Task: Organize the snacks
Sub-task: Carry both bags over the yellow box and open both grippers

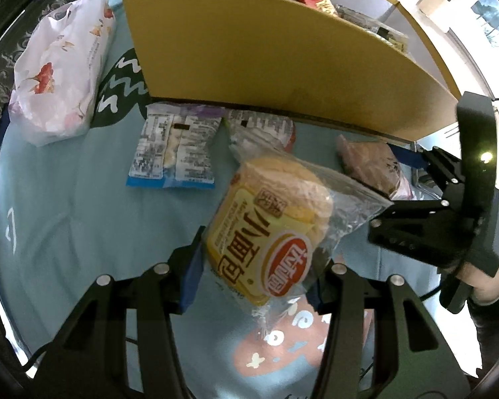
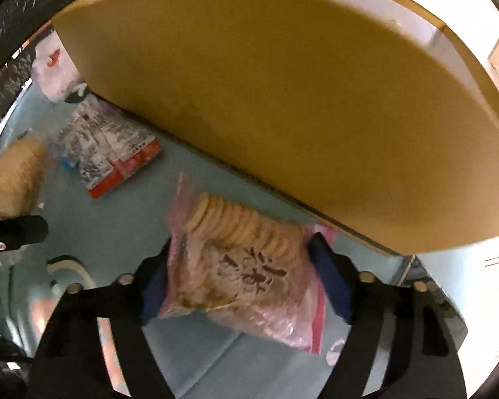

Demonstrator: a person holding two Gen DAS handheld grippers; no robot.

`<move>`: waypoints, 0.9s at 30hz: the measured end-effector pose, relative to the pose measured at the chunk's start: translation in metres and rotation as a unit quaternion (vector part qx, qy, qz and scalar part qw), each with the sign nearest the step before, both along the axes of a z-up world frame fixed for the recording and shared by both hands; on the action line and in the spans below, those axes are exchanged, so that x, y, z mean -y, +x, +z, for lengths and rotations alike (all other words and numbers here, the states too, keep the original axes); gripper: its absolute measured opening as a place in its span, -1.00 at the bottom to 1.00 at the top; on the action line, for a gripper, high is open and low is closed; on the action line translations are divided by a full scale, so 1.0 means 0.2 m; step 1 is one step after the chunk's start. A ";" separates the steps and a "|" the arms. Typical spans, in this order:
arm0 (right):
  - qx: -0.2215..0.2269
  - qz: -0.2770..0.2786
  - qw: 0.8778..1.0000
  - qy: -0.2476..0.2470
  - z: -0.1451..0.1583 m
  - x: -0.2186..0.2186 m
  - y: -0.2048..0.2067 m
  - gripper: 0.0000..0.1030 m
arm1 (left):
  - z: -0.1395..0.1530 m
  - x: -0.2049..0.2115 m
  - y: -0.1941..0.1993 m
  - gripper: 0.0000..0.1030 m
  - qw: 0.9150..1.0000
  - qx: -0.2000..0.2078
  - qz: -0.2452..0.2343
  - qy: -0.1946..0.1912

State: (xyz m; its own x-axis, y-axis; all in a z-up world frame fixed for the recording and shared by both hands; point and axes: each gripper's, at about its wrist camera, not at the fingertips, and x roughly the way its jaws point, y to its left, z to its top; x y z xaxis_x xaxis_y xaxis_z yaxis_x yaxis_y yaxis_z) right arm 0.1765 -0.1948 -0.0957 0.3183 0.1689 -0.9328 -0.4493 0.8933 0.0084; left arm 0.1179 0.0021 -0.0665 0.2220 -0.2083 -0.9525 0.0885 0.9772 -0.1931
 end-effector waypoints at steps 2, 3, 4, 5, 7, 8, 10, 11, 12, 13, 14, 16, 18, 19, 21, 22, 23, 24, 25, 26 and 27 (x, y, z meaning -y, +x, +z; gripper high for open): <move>-0.010 -0.021 1.000 0.021 0.05 0.06 -0.02 0.30 | 0.00 0.03 0.00 0.00 1.000 0.004 0.001 -0.003; -0.019 -0.031 0.999 0.038 0.07 0.09 -0.04 0.28 | 0.02 0.03 -0.01 0.00 1.000 0.008 0.001 -0.005; -0.021 -0.035 0.998 0.047 0.09 0.11 -0.06 0.26 | 0.03 0.03 -0.02 0.00 1.000 0.010 0.000 -0.006; -0.022 -0.039 0.998 0.053 0.10 0.14 -0.09 0.26 | 0.04 0.02 -0.03 0.00 1.000 0.014 0.000 -0.008; -0.032 -0.053 0.996 0.066 0.12 0.19 -0.15 0.26 | 0.06 0.01 -0.04 0.00 1.000 0.016 0.002 -0.010; -0.036 -0.057 0.995 0.073 0.13 0.20 -0.16 0.26 | 0.07 0.00 -0.05 0.00 1.000 0.017 0.003 -0.011; -0.036 -0.067 0.993 0.094 0.18 0.24 -0.22 0.26 | 0.10 -0.02 -0.05 0.00 1.000 0.023 0.001 -0.013; -0.035 -0.068 0.992 0.101 0.19 0.25 -0.26 0.26 | 0.11 -0.02 -0.06 0.00 1.000 0.026 0.000 -0.014; -0.032 -0.069 0.991 0.112 0.23 0.26 -0.29 0.26 | 0.12 -0.03 -0.07 0.00 1.000 0.028 -0.001 -0.014; -0.028 -0.070 0.990 0.118 0.25 0.28 -0.31 0.26 | 0.13 -0.04 -0.08 0.00 0.999 0.031 -0.002 -0.015; -0.025 -0.069 0.990 0.124 0.28 0.28 -0.32 0.26 | 0.15 -0.04 -0.08 0.00 0.999 0.035 -0.003 -0.015; -0.010 -0.070 0.988 0.140 0.35 0.30 -0.38 0.26 | 0.17 -0.05 -0.10 -0.01 0.999 0.039 -0.003 -0.015; 0.006 -0.073 0.985 0.159 0.46 0.34 -0.40 0.26 | 0.21 -0.03 -0.12 0.00 0.999 0.047 -0.003 -0.016; 0.013 -0.074 0.983 0.165 0.49 0.35 -0.40 0.26 | 0.24 -0.02 -0.13 -0.01 0.998 0.053 -0.005 -0.017; 0.027 -0.072 0.980 0.182 0.56 0.37 -0.40 0.26 | 0.29 -0.01 -0.13 0.00 0.997 0.068 -0.007 -0.020; 0.038 -0.072 0.979 0.186 0.60 0.39 -0.38 0.26 | 0.33 -0.01 -0.12 0.00 0.997 0.076 -0.008 -0.022; 0.048 -0.074 0.978 0.190 0.64 0.40 -0.37 0.26 | 0.35 0.00 -0.10 0.00 0.996 0.081 -0.007 -0.025; 0.058 -0.078 0.975 0.200 0.68 0.42 -0.35 0.26 | 0.38 0.01 -0.08 0.00 0.996 0.088 -0.009 -0.028; 0.066 -0.083 0.972 0.210 0.71 0.44 -0.33 0.26 | 0.42 0.02 -0.06 0.00 0.995 0.098 -0.010 -0.028; 0.075 -0.088 0.969 0.218 0.75 0.46 -0.32 0.26 | 0.45 0.03 -0.04 0.00 0.994 0.105 -0.010 -0.027; 0.088 -0.095 0.965 0.227 0.79 0.49 -0.30 0.26 | 0.49 0.04 0.00 0.00 0.993 0.117 -0.010 -0.028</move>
